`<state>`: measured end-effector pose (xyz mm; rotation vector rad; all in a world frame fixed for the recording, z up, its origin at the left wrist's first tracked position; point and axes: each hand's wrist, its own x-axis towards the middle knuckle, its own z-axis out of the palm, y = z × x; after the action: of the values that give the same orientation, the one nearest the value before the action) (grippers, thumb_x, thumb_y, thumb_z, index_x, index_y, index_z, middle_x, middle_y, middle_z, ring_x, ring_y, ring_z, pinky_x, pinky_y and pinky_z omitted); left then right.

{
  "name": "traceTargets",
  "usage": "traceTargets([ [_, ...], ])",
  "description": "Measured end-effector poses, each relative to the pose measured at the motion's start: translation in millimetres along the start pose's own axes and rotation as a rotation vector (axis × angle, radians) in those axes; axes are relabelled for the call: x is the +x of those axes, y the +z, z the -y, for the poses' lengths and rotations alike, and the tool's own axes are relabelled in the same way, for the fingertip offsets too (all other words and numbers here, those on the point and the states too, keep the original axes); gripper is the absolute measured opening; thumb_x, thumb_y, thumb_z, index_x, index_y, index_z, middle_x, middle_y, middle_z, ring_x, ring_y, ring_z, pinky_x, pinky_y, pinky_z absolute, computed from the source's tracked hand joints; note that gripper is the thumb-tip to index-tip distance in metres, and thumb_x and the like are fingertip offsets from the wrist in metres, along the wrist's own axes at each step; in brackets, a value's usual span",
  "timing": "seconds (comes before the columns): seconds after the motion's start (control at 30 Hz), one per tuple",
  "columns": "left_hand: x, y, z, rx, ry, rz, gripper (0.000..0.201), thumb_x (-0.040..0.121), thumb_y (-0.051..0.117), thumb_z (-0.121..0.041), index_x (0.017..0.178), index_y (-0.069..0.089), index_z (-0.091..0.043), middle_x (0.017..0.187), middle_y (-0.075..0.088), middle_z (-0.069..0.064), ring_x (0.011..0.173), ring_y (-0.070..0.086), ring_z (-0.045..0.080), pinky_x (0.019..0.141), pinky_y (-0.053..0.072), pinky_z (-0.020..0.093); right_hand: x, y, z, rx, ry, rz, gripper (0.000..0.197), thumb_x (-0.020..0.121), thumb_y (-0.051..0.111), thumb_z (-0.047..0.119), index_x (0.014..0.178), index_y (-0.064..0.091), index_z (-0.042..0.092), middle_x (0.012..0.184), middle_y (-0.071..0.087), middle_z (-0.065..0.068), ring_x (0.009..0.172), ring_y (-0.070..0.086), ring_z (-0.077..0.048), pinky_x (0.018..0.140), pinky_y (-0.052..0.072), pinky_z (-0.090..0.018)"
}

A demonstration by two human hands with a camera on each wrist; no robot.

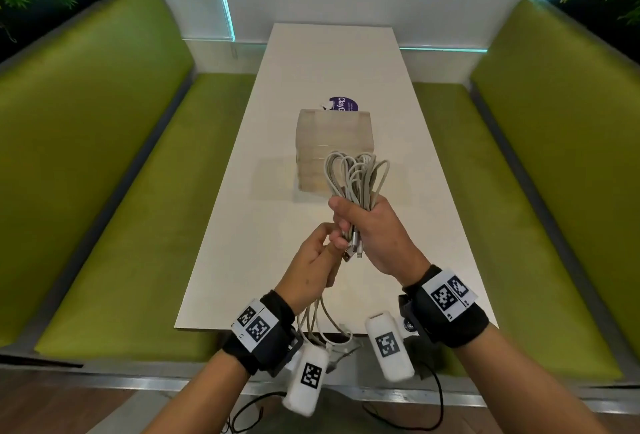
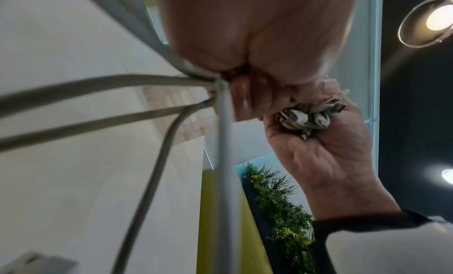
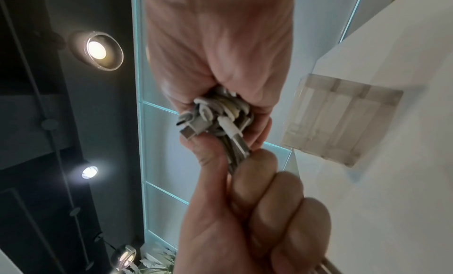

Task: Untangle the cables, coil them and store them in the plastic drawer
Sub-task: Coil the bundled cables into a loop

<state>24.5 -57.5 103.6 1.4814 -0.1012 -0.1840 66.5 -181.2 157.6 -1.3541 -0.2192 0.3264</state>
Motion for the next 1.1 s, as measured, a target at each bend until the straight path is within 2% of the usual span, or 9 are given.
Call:
traceTargets([
  [0.1, 1.0, -1.9, 0.5, -0.058, -0.013, 0.041, 0.025, 0.081, 0.052, -0.053, 0.086, 0.050, -0.029, 0.052, 0.034, -0.010, 0.046, 0.027, 0.008, 0.045, 0.026, 0.020, -1.4, -1.3, 3.4, 0.037, 0.017, 0.034, 0.021, 0.095, 0.055, 0.013, 0.076, 0.048, 0.007, 0.057, 0.045, -0.006, 0.046, 0.048, -0.022, 0.049, 0.040, -0.030],
  [0.23, 1.7, -13.0, -4.6, -0.033, -0.030, 0.153, 0.016, 0.094, 0.047, -0.036, 0.097, 0.056, -0.024, 0.062, 0.052, 0.001, 0.055, 0.049, 0.016, 0.055, 0.042, 0.026, -3.2, -8.0, 12.2, -0.028, -0.016, 0.023, 0.023, 0.094, 0.057, 0.017, 0.075, 0.052, 0.006, 0.060, 0.051, -0.007, 0.059, 0.055, -0.027, 0.056, 0.047, -0.034],
  [0.37, 0.7, -20.0, -7.3, 0.049, -0.087, 0.206, 0.035, 0.094, 0.042, -0.038, 0.072, 0.059, -0.017, 0.049, 0.035, -0.002, 0.042, 0.046, 0.017, 0.050, 0.041, 0.022, -3.3, -12.6, 20.7, -0.049, -0.049, -0.014, 0.018, 0.094, 0.056, 0.013, 0.077, 0.054, 0.011, 0.056, 0.049, -0.002, 0.056, 0.056, -0.023, 0.063, 0.046, -0.035],
  [0.47, 1.4, -20.3, -6.9, 0.040, -0.110, 0.208, 0.036, 0.094, 0.043, -0.039, 0.071, 0.054, -0.014, 0.050, 0.029, -0.003, 0.039, 0.034, 0.014, 0.045, 0.035, 0.021, -3.7, -17.5, 30.0, -0.173, -0.095, 0.014, 0.021, 0.093, 0.058, 0.013, 0.072, 0.053, 0.011, 0.055, 0.050, -0.002, 0.057, 0.055, -0.025, 0.061, 0.047, -0.033],
  [0.6, -1.1, -26.0, -7.7, 0.013, -0.158, 0.238, 0.034, 0.093, 0.045, -0.039, 0.073, 0.053, -0.013, 0.049, 0.031, -0.002, 0.049, 0.059, 0.021, 0.058, 0.045, 0.026, -2.4, -34.5, 53.6, -0.328, -0.158, 0.052, 0.018, 0.089, 0.063, 0.015, 0.072, 0.057, 0.010, 0.053, 0.055, 0.000, 0.054, 0.056, -0.026, 0.057, 0.050, -0.031],
  [0.67, -1.4, -26.7, -10.9, 0.015, -0.149, 0.226, 0.034, 0.093, 0.045, -0.039, 0.071, 0.051, -0.013, 0.050, 0.029, -0.004, 0.043, 0.050, 0.017, 0.052, 0.040, 0.022, -2.0, -43.0, 64.8, -0.489, -0.148, 0.072, 0.022, 0.089, 0.065, 0.016, 0.068, 0.057, 0.014, 0.054, 0.058, -0.003, 0.051, 0.056, -0.029, 0.052, 0.047, -0.032],
  [0.77, 1.2, -26.7, -19.0, -0.028, -0.121, 0.213, 0.033, 0.093, 0.046, -0.036, 0.071, 0.049, -0.012, 0.054, 0.023, -0.007, 0.045, 0.021, 0.009, 0.044, 0.023, 0.019, -1.2, -43.8, 71.0, -0.844, -0.029, 0.198, 0.024, 0.087, 0.068, 0.021, 0.066, 0.057, 0.021, 0.057, 0.060, -0.001, 0.042, 0.051, -0.012, 0.042, 0.043, -0.023],
  [0.83, 3.7, -26.7, -24.1, 0.006, -0.094, 0.238, 0.032, 0.094, 0.045, -0.033, 0.071, 0.050, -0.010, 0.054, 0.024, -0.008, 0.047, 0.018, 0.009, 0.044, 0.022, 0.018, -1.3, -41.4, 67.9, -1.014, 0.074, 0.339, 0.021, 0.085, 0.071, 0.023, 0.068, 0.058, 0.026, 0.057, 0.059, 0.004, 0.041, 0.049, -0.005, 0.042, 0.042, -0.019],
  [1.1, 0.9, -21.3, -23.5, 0.099, -0.079, 0.329, 0.034, 0.082, 0.054, -0.047, 0.073, 0.059, -0.015, 0.055, 0.035, -0.011, 0.050, 0.028, 0.009, 0.051, 0.022, 0.023, -0.3, -42.2, 52.9, -1.081, 0.332, 0.505, 0.031, 0.077, 0.076, 0.030, 0.081, 0.067, 0.001, 0.060, 0.063, -0.003, 0.053, 0.054, -0.018, 0.046, 0.040, -0.022],
])
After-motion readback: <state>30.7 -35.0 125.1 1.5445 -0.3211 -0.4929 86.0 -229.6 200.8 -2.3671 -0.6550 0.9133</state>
